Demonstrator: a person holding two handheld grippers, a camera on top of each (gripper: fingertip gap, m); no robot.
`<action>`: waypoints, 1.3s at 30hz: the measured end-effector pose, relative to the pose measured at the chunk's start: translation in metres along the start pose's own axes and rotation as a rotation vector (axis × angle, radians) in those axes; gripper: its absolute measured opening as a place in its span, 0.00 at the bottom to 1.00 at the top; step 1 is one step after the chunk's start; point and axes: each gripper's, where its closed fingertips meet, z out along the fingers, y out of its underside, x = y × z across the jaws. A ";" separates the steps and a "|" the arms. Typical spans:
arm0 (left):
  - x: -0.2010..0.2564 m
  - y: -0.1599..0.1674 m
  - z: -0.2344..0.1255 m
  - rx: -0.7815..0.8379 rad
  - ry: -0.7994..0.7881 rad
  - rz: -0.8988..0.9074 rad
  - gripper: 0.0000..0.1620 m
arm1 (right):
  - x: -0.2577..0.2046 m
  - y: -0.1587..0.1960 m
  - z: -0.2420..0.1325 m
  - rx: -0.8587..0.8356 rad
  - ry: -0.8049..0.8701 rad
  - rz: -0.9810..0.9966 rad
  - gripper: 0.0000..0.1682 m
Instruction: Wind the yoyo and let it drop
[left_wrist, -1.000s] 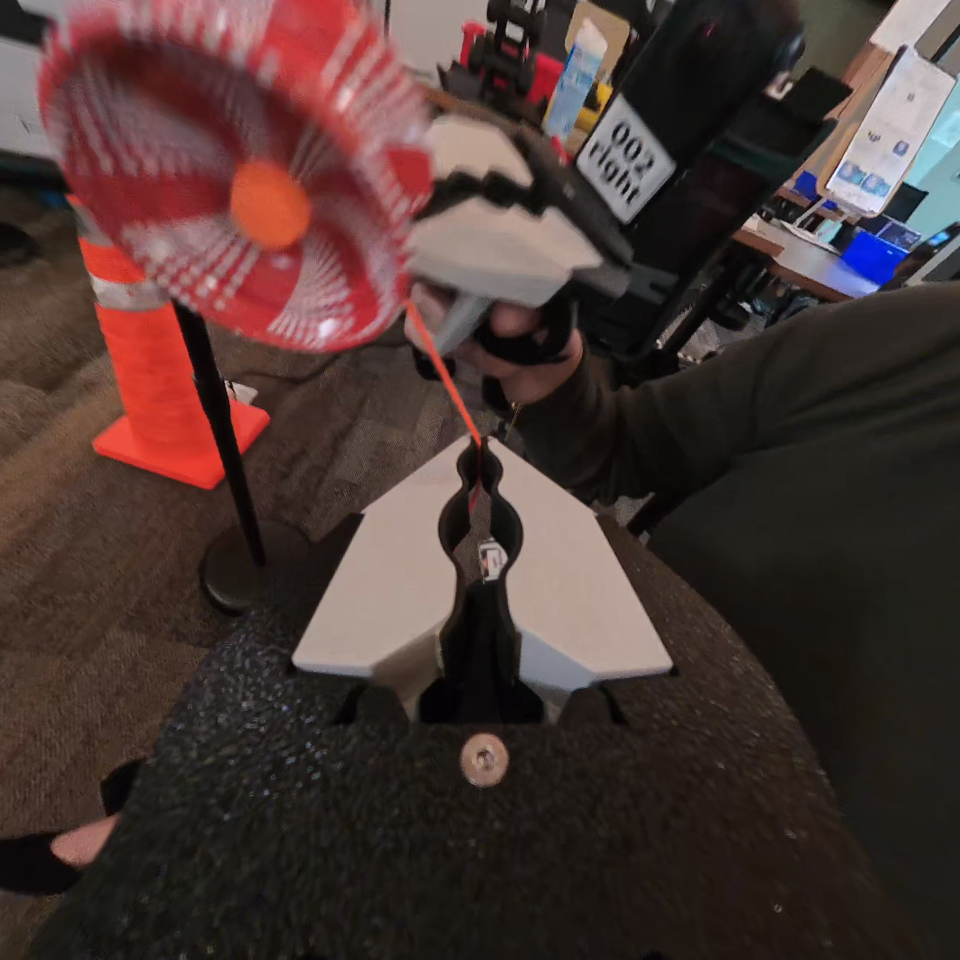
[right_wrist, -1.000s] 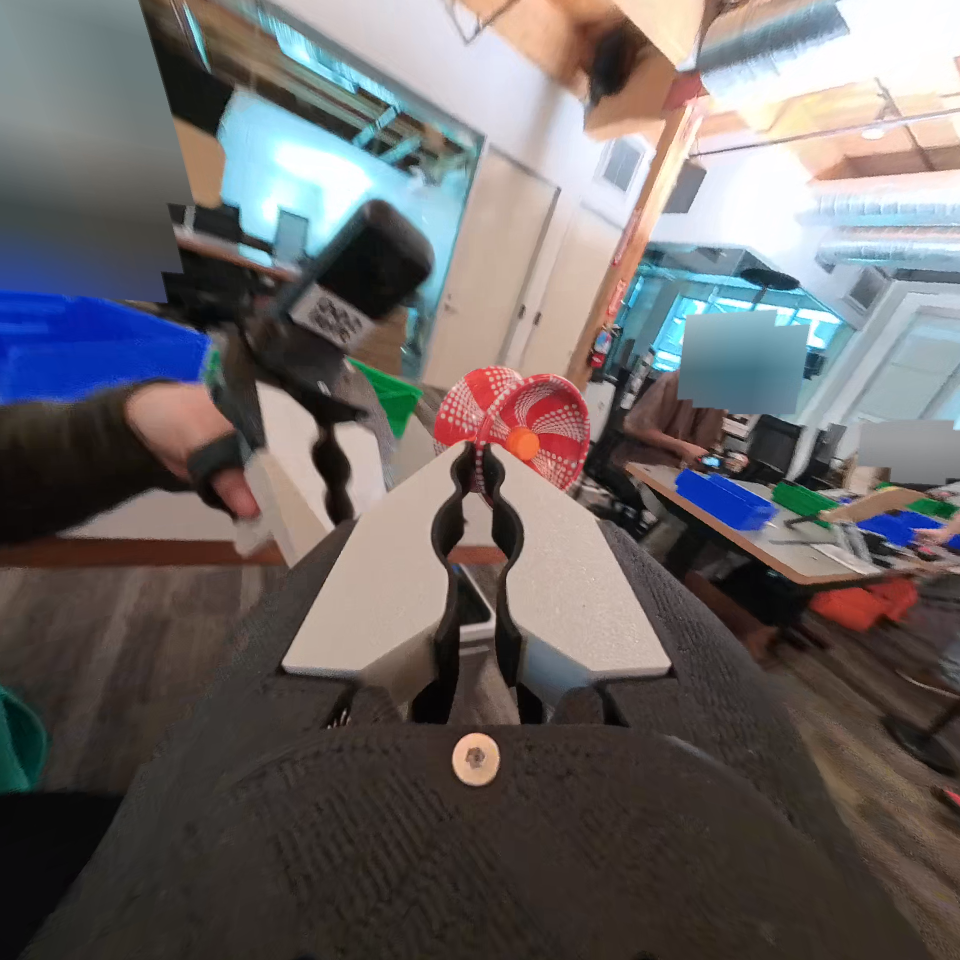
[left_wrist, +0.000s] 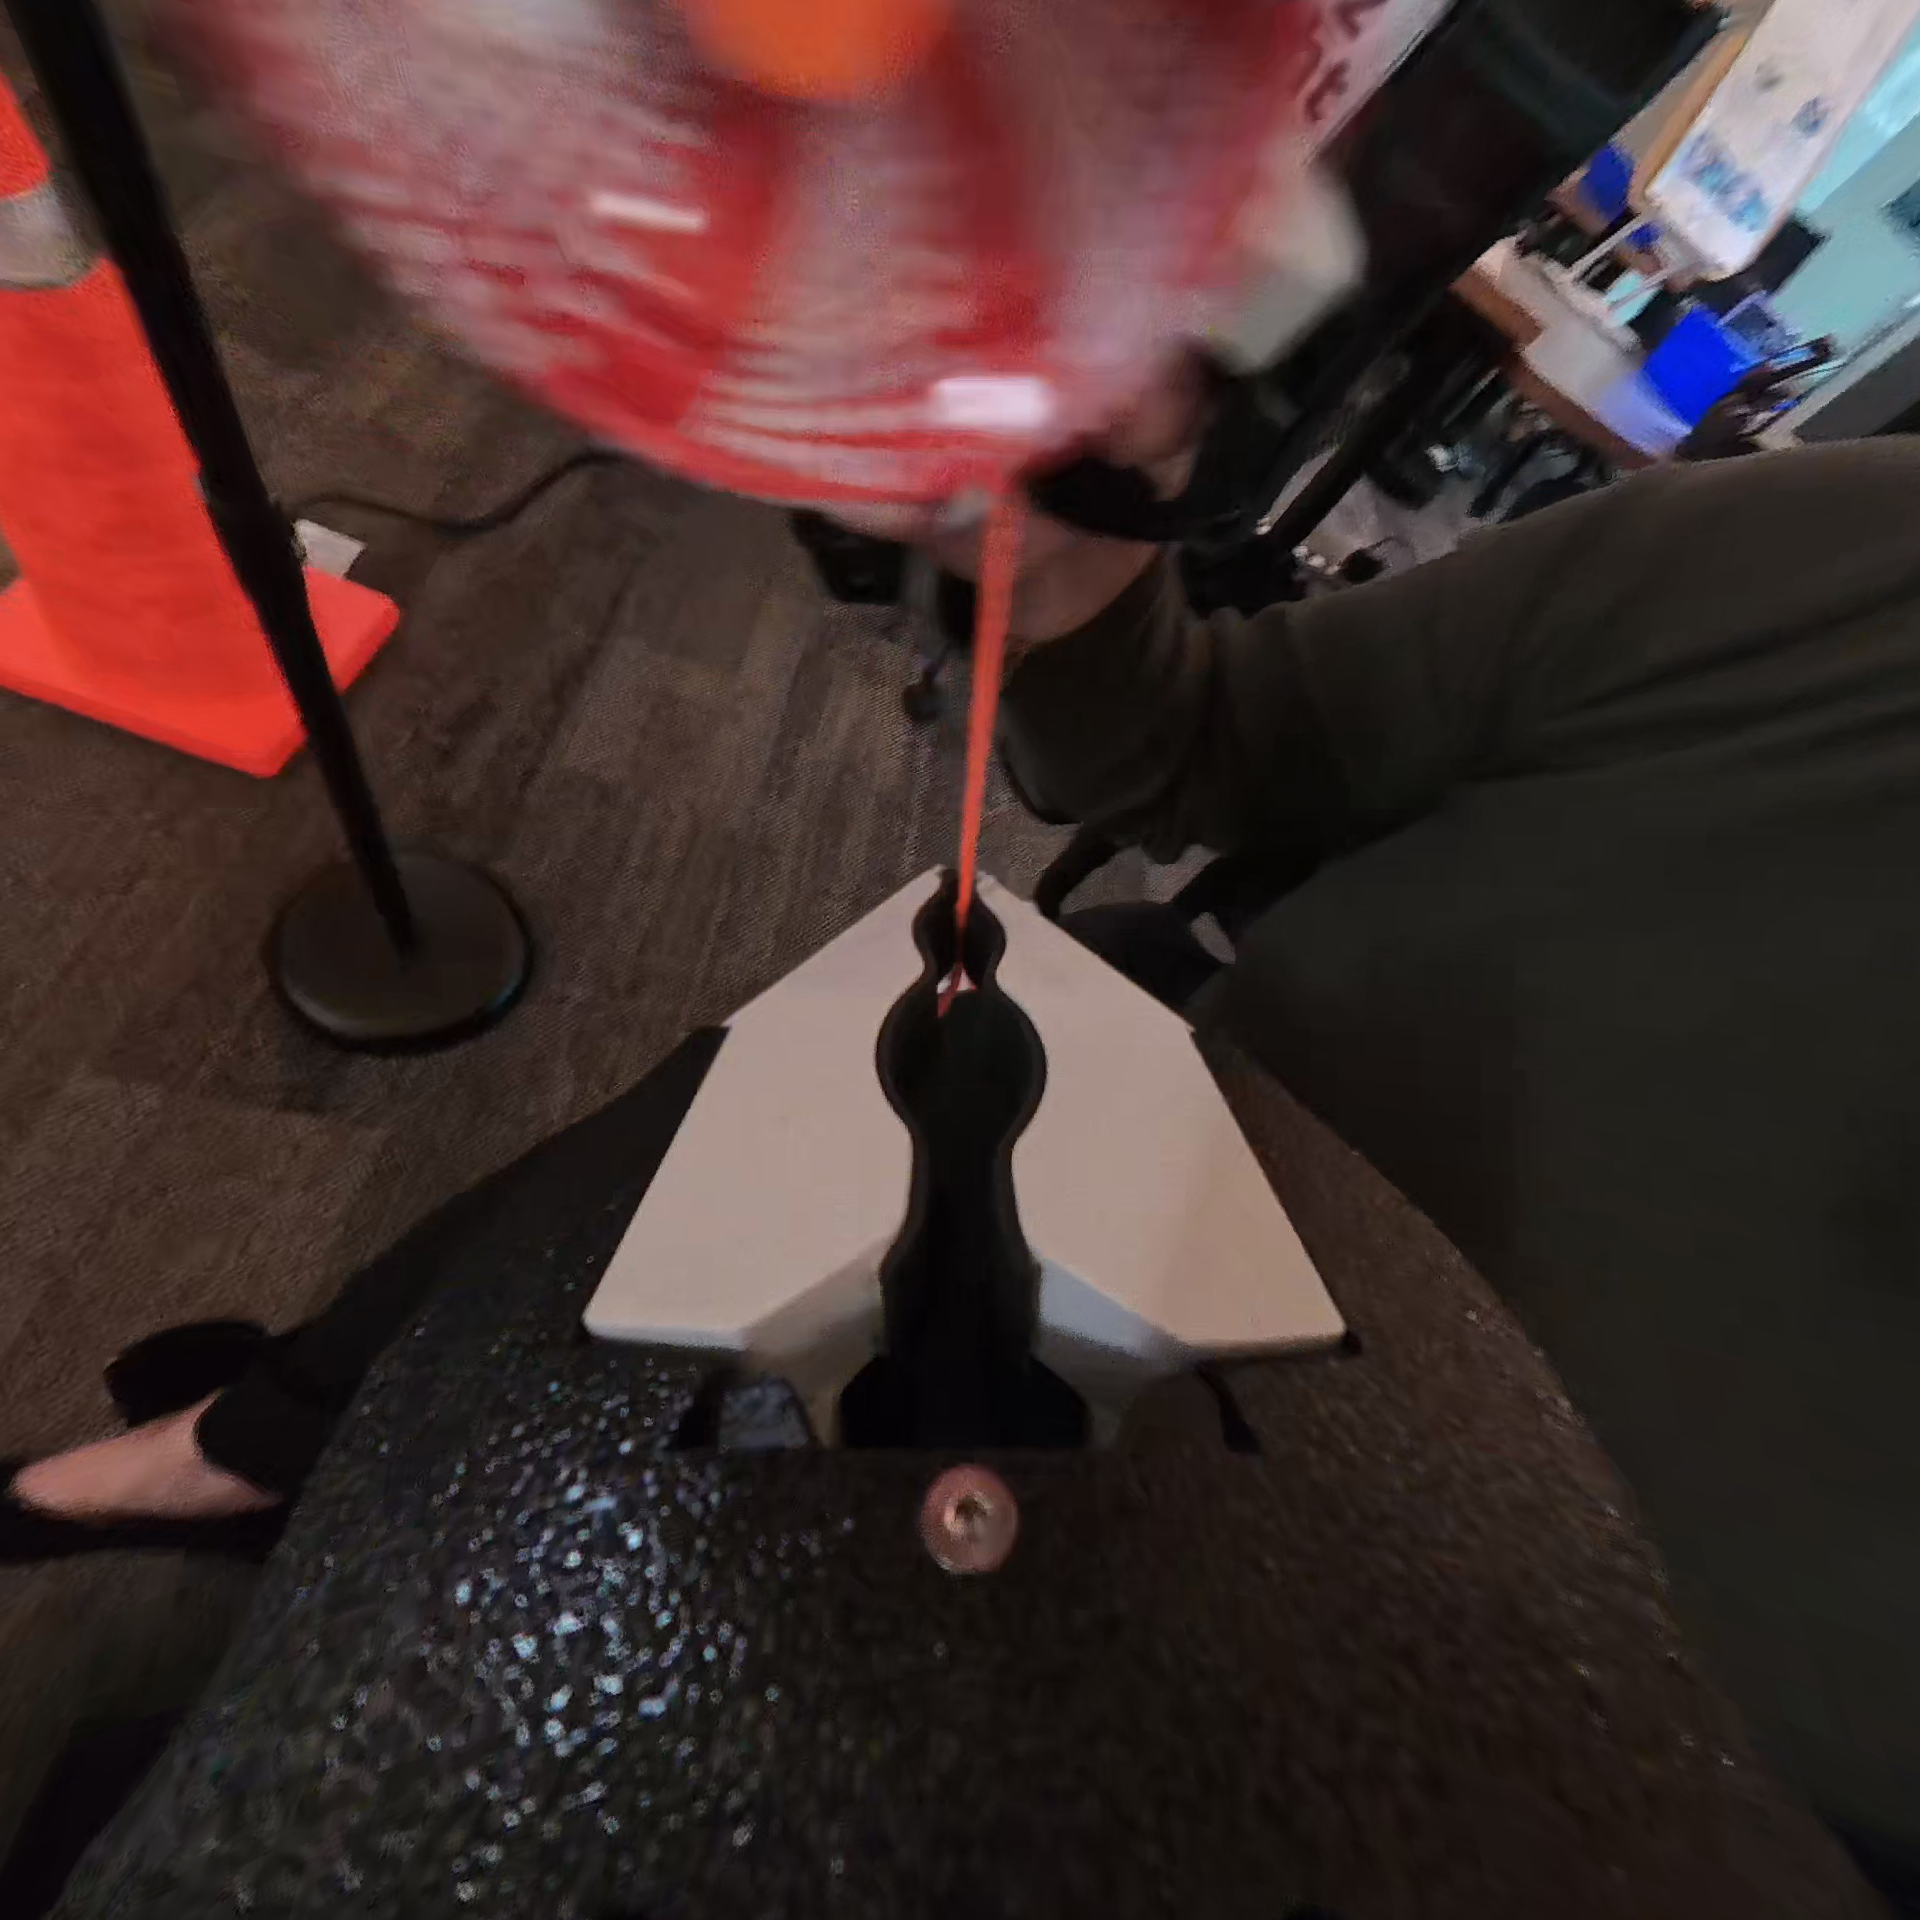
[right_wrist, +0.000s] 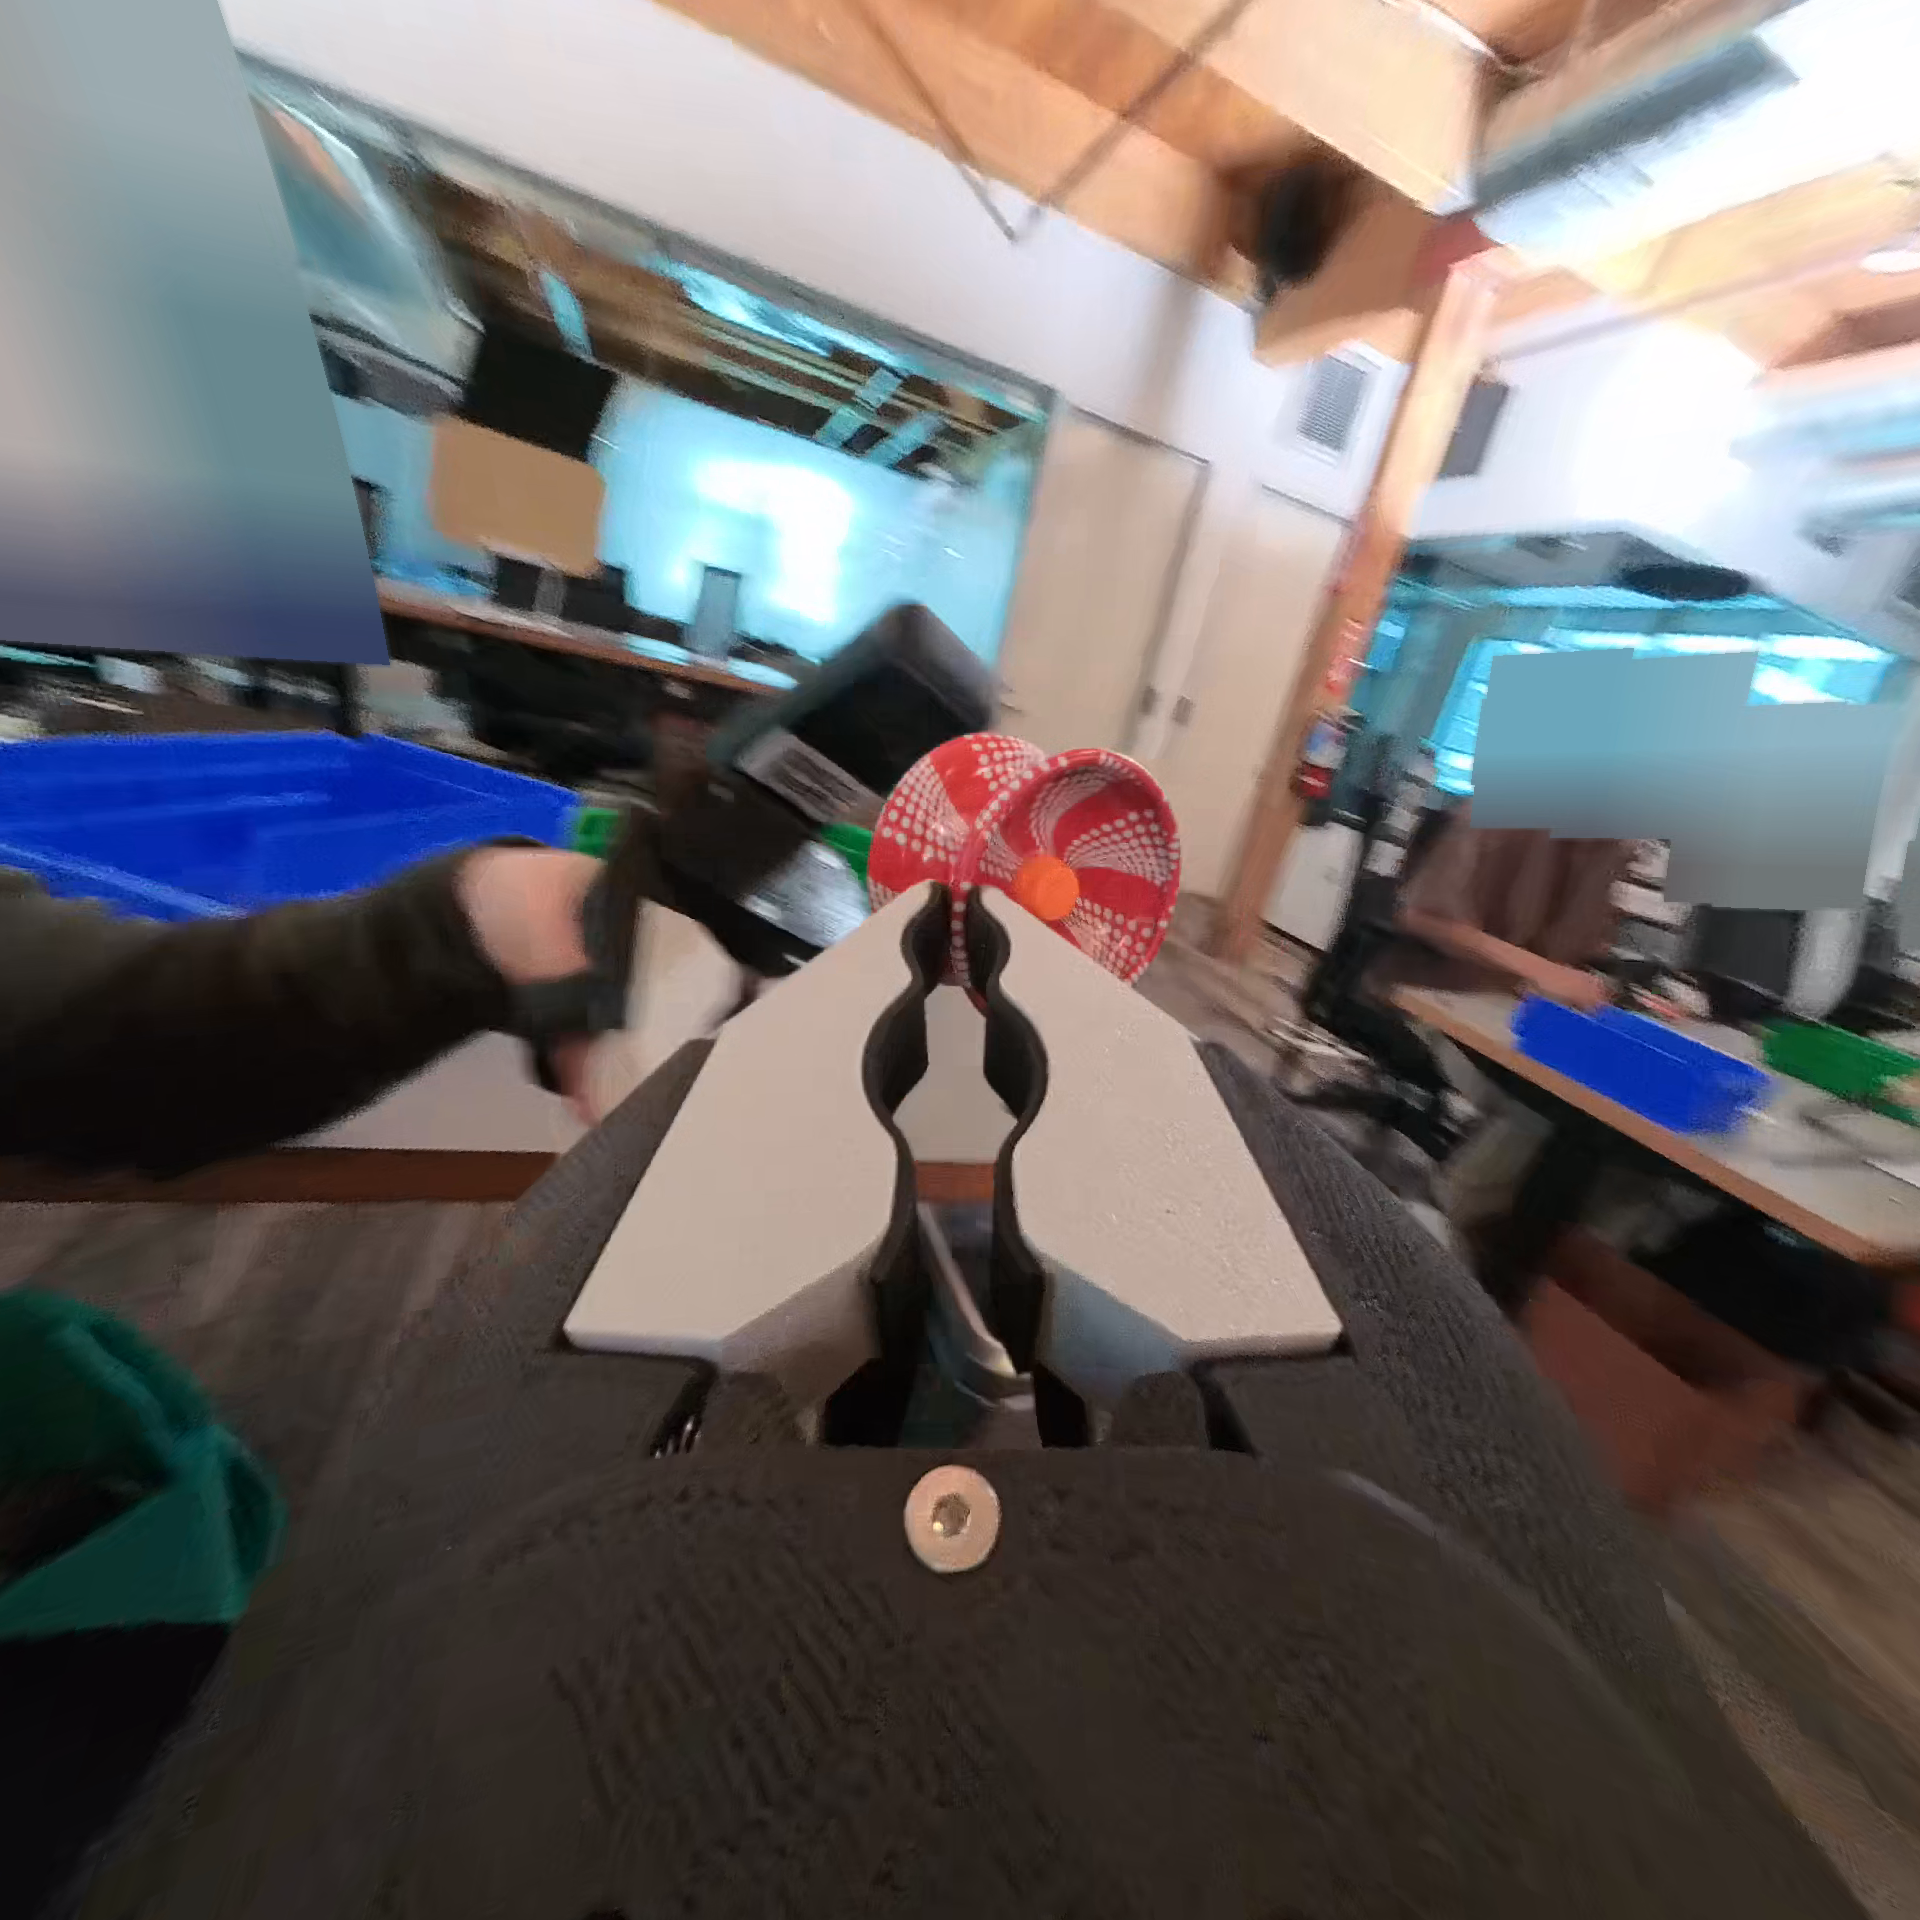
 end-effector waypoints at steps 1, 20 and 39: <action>-0.010 0.002 -0.001 -0.010 -0.048 0.001 0.00 | -0.012 -0.007 -0.001 0.036 -0.086 0.026 0.00; 0.040 -0.059 -0.085 0.368 -0.070 0.158 0.00 | -0.006 0.038 0.010 -0.272 0.030 -0.224 0.01; 0.000 -0.062 -0.096 0.399 -0.315 0.186 0.00 | -0.061 0.028 0.002 -0.219 -0.273 -0.243 0.01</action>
